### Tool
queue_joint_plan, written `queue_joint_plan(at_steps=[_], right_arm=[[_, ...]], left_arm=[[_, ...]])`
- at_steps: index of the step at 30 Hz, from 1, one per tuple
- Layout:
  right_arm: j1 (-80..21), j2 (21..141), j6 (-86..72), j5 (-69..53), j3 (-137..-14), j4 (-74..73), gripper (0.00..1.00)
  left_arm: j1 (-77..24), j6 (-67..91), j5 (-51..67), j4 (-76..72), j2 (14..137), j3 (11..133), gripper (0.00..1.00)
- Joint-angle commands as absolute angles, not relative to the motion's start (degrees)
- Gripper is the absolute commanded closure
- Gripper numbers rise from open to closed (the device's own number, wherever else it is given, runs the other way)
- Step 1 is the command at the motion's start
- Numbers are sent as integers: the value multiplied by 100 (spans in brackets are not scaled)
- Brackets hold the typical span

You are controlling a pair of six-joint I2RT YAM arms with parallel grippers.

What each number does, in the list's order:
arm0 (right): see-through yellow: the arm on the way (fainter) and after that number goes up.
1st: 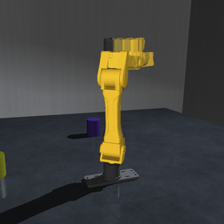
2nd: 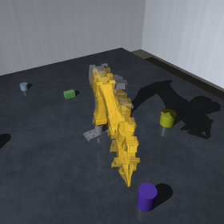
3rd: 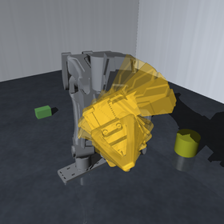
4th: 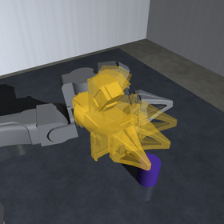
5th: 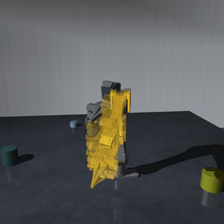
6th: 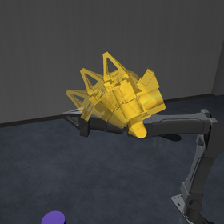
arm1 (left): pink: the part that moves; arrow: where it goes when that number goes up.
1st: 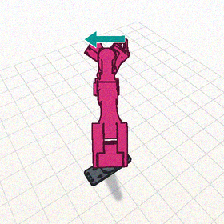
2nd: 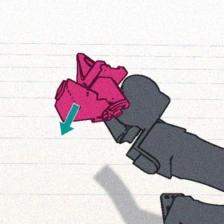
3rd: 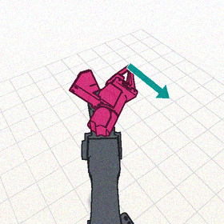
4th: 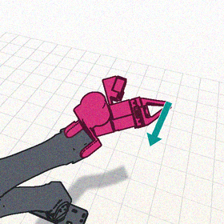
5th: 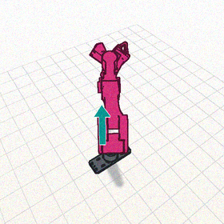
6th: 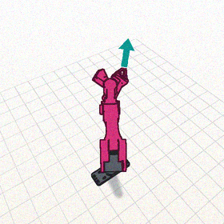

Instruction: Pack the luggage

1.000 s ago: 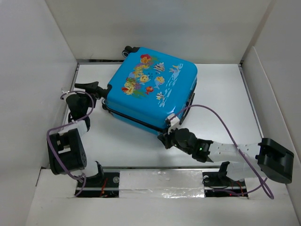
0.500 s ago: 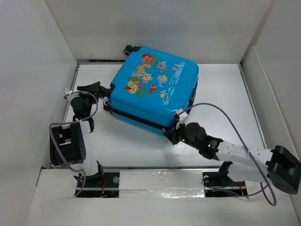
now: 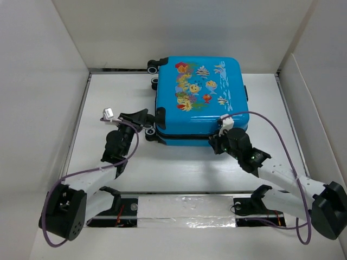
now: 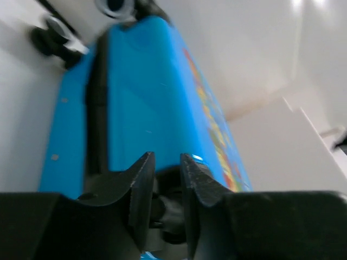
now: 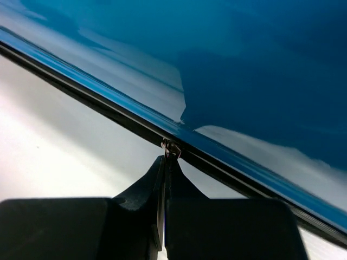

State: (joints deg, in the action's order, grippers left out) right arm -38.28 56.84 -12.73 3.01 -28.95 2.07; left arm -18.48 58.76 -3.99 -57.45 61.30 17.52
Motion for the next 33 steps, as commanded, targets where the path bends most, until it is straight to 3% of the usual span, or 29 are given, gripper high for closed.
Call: queue_joint_plan(at_steps=[1, 9, 16, 18, 19, 20, 21, 22, 25, 28, 33], right_arm=[[-3997, 5712, -1186, -377, -3331, 711, 100], [-6327, 7057, -1933, 281, -3840, 1477, 100], [-6653, 7470, -2048, 693, -4200, 1619, 100], [-6653, 7445, -2022, 1141, -4263, 1354, 100], [-6540, 7366, -2021, 1177, -4184, 1362, 100], [-6443, 7270, -2030, 1091, -3992, 1397, 100], [-6355, 7173, -2048, 1012, -3886, 1502, 100], [-6189, 6998, -2048, 941, -3780, 1573, 100], [-6012, 6856, -2013, 721, -3551, 1670, 100], [-5959, 6759, -1978, 615, -3551, 1582, 100], [-5854, 6767, -1916, 519, -3568, 1521, 100]], left_arm=[[-2522, 5757, -141, -5599, 5775, 1661, 100], [-3015, 5669, -132, -5555, 5888, 1890, 100], [-3015, 5512, 290, -5573, 6003, 2048, 100], [-2954, 5292, 64, -4744, 5672, 2275, 100], [-2901, 5187, -226, -4372, 5478, 2346, 97], [-2822, 5055, -420, -4064, 5293, 2381, 84], [-2586, 5010, -718, -3643, 4899, 2364, 66], [-2427, 4992, -851, -3412, 4722, 2364, 35], [-1596, 4887, -1318, -2586, 4447, 2496, 3], [-610, 4878, -696, -2153, 4938, 2759, 1], [-281, 5080, 1103, -2995, 6316, 2927, 1]])
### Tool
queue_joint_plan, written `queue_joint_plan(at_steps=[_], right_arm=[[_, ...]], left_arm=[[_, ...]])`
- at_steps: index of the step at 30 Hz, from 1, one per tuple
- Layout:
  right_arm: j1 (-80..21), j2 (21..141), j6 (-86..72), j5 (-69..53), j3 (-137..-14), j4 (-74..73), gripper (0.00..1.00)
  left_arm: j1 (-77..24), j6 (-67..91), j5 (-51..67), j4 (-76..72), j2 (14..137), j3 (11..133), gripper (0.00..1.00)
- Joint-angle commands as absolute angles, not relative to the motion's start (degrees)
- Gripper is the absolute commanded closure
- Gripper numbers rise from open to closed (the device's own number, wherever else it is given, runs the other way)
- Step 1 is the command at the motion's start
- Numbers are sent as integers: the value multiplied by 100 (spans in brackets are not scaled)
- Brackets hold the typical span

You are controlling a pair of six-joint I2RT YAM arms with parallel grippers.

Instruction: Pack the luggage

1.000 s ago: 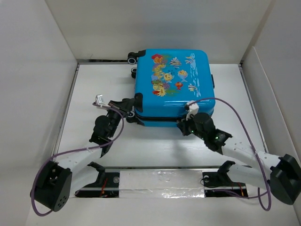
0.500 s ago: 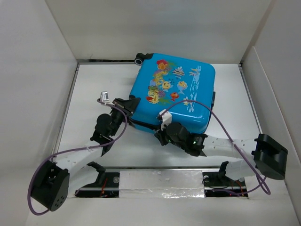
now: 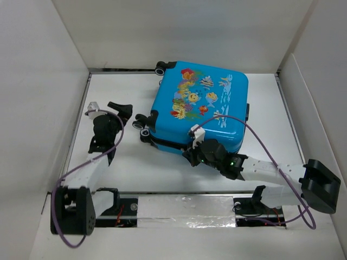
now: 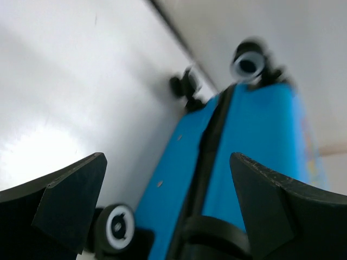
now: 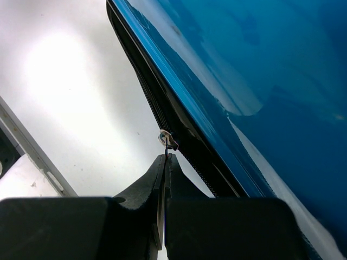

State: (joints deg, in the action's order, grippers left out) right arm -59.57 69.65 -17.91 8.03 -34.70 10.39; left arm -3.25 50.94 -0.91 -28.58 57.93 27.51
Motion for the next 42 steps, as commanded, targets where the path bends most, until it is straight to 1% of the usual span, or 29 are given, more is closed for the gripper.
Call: queue_joint_plan(at_steps=[1, 6, 12, 15, 17, 18, 19, 20, 21, 22, 23, 24, 25, 27, 28, 32, 38, 40, 42], right_arm=[[-5854, 6776, -1916, 510, -3560, 1521, 100], [-5635, 6741, -1934, 299, -3384, 1705, 100], [-5186, 6575, -1820, 123, -3288, 1556, 100], [-4887, 6390, -1749, 44, -3252, 1494, 100], [-4834, 6293, -1714, 44, -3287, 1398, 100], [-4773, 6293, -1714, -113, -3296, 1406, 100], [-4772, 6302, -1705, -106, -3357, 1363, 100], [-4842, 6337, -1696, -88, -3410, 1310, 100], [-5025, 6459, -1705, -62, -3462, 1283, 100], [-5140, 6556, -1722, -44, -3515, 1292, 100], [-5281, 6670, -1740, -27, -3646, 1301, 100], [-5421, 6949, -1801, -26, -3726, 1344, 100], [-5719, 7091, -1819, -26, -3822, 1397, 100], [-5993, 7425, -1837, -26, -4172, 1485, 100], [-6220, 7766, -1820, -26, -4331, 1477, 100], [-6617, 8322, -1731, -26, -4983, 1353, 100], [-6750, 8920, -1652, -35, -5580, 1625, 100], [-6750, 9219, -1512, -26, -5773, 1548, 100], [-6803, 9272, -1372, 498, -5924, 1590, 100]], left_arm=[[-281, 5115, 1238, -3119, 6415, 2918, 1], [-588, 5405, 1731, -4234, 6513, 2532, 3], [-764, 5861, 1898, -5323, 6530, 2216, 3], [-1063, 5976, 1995, -5625, 6644, 2179, 8], [-1344, 5985, 1969, -5704, 6697, 2153, 16], [-1423, 5994, 1951, -5791, 6715, 2119, 27], [-1485, 6064, 1942, -5888, 6724, 2066, 59], [-1538, 6108, 1942, -6010, 6724, 2022, 71], [-1608, 6126, 1968, -6090, 6715, 1995, 81], [-1608, 6178, 1986, -6091, 6724, 2013, 94], [-1687, 6214, 1986, -6108, 6724, 2013, 98], [-1775, 6266, 1969, -6204, 6706, 1995, 100], [-1836, 6310, 1960, -6249, 6697, 1995, 100], [-2003, 6372, 1925, -6249, 6680, 2056, 100], [-2056, 6381, 1907, -6258, 6671, 2083, 100], [-2109, 6302, 2030, -6056, 6697, 2294, 100], [-2276, 6460, 2346, -6144, 6803, 2504, 100], [-2276, 6347, 2478, -5820, 6785, 2706, 100], [-2276, 6127, 2549, -5076, 6672, 3013, 100]])
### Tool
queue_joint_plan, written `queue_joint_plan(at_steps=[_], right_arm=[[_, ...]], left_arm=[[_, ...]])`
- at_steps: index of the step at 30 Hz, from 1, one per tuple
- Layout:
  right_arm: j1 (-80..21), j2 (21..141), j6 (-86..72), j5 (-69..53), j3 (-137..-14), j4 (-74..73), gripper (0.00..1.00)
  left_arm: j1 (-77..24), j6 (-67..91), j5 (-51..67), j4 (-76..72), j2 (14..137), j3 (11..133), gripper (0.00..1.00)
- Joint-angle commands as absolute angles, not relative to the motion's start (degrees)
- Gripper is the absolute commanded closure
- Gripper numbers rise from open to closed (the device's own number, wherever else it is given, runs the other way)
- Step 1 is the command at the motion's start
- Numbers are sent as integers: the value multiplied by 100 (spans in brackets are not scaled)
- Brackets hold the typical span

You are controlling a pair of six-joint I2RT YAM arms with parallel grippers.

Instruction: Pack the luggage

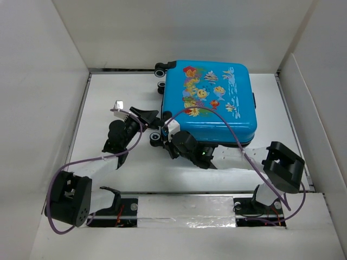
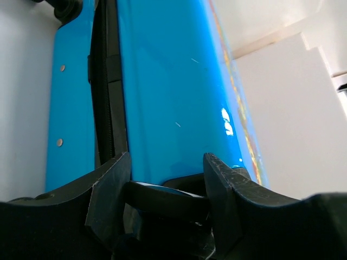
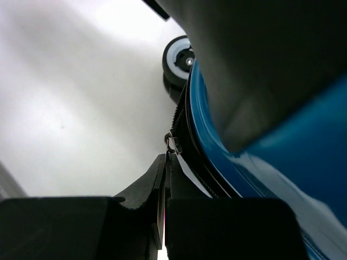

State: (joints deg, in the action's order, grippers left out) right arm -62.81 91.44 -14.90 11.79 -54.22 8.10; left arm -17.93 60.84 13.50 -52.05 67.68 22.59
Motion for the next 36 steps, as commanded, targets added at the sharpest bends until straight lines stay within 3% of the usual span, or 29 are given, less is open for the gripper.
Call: queue_joint_plan(at_steps=[1, 10, 13, 14, 16, 17, 20, 22, 24, 25, 27, 29, 32, 36], right_arm=[[-6803, 9281, -1345, 684, -5898, 1887, 100], [-6750, 9071, -1362, 1670, -5468, 3101, 98], [-6750, 8869, -1380, 1635, -5292, 2911, 84], [-6750, 8694, -1380, 1600, -5221, 2805, 65], [-6803, 8422, -1476, 1450, -4994, 2158, 47], [-6803, 8211, -1529, 1415, -4896, 1927, 33], [-6855, 7148, -1564, 1265, -4536, 1084, 19], [-6855, 6217, -1652, 1694, -4387, 321, 18], [-6786, 5540, -1687, 2308, -4097, 19, 25], [-6542, 4928, -1696, 2486, -4026, -400, 29], [-6128, 4450, -1714, 2863, -3920, -684, 75], [-5384, 3975, -1740, 3066, -3911, -1036, 99], [-4547, 3701, -1749, 3375, -3911, -1318, 100], [-2670, 3709, -1644, 3384, -3920, -1231, 100]], left_arm=[[-2276, 6039, 2575, -4932, 6636, 3067, 100], [-2276, 6257, 2637, -5044, 6442, 2716, 100], [-2347, 6214, 2663, -4993, 6495, 2733, 100], [-2347, 6223, 2689, -5018, 6495, 2725, 100], [-2347, 6171, 2655, -4966, 6451, 2733, 100], [-2347, 6092, 2585, -4870, 6416, 2768, 100], [-2347, 5915, 2338, -4746, 6381, 2839, 100], [-2347, 5836, 2216, -4720, 6425, 2891, 100], [-2347, 5766, 2180, -4746, 6503, 2900, 100], [-2347, 5731, 2136, -4685, 6521, 2935, 92], [-2347, 5398, 1595, -4292, 6391, 2962, 66], [-2286, 5274, 1258, -4097, 6232, 2927, 32], [-2145, 5142, 678, -3965, 5933, 2944, 20], [-1829, 5027, 466, -3823, 6143, 3427, 19]])
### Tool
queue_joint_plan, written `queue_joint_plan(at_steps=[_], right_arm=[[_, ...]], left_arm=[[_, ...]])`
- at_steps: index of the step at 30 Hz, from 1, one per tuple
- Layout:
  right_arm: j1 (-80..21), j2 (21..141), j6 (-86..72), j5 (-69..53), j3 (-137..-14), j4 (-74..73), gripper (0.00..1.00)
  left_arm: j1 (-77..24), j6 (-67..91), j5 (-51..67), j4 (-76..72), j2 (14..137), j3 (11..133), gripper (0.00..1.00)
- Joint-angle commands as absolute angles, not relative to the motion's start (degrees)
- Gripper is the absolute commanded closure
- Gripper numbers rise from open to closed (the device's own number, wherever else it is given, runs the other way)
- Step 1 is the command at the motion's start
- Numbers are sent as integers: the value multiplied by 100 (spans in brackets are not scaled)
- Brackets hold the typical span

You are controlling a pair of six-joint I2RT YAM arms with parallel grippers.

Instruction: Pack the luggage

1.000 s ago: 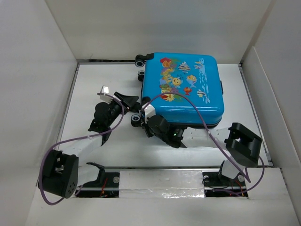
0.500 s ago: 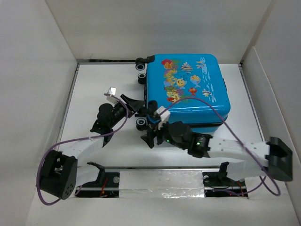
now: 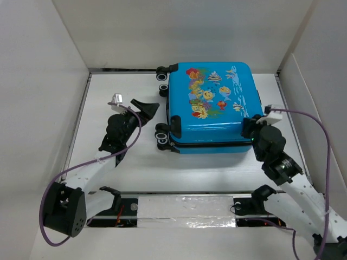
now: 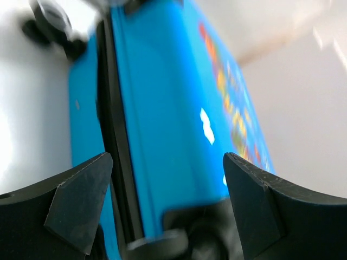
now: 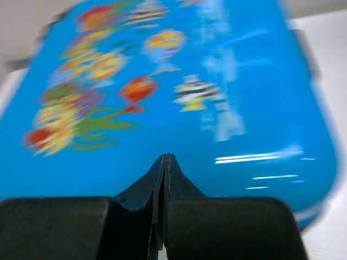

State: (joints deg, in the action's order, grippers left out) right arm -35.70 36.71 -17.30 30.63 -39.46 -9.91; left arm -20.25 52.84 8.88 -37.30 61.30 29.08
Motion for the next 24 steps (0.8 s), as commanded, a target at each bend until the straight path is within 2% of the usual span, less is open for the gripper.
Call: queue_joint_plan(at_steps=[1, 4, 7, 8, 11, 13, 17, 24], right_arm=[[-2306, 3752, -1617, 3079, -3920, -1039, 100], [-935, 4103, -1713, 1866, -3850, -381, 100], [153, 4778, -1888, 1163, -4051, 68, 90], [410, 4955, -1959, 995, -4165, 183, 78], [1062, 5912, -2153, 300, -4779, 510, 52], [1133, 6562, -2145, 89, -5508, 457, 44], [1195, 8590, -2118, -544, -6818, 18, 37], [1231, 10342, -2039, -1625, -8006, -440, 34]], left_arm=[[-1776, 4975, 405, -3902, 6344, 3663, 19], [-1556, 4852, 351, -3823, 7143, 4451, 16], [-1301, 4799, 535, -3736, 8221, 5427, 15], [-1240, 4781, 623, -3744, 8488, 5675, 14], [-967, 4869, 1167, -3884, 9525, 6467, 10], [-801, 5027, 1527, -4050, 10149, 6871, 9], [-729, 5203, 1986, -4648, 10617, 7057, 6], [-677, 5527, 2425, -5535, 11319, 7277, 1]])
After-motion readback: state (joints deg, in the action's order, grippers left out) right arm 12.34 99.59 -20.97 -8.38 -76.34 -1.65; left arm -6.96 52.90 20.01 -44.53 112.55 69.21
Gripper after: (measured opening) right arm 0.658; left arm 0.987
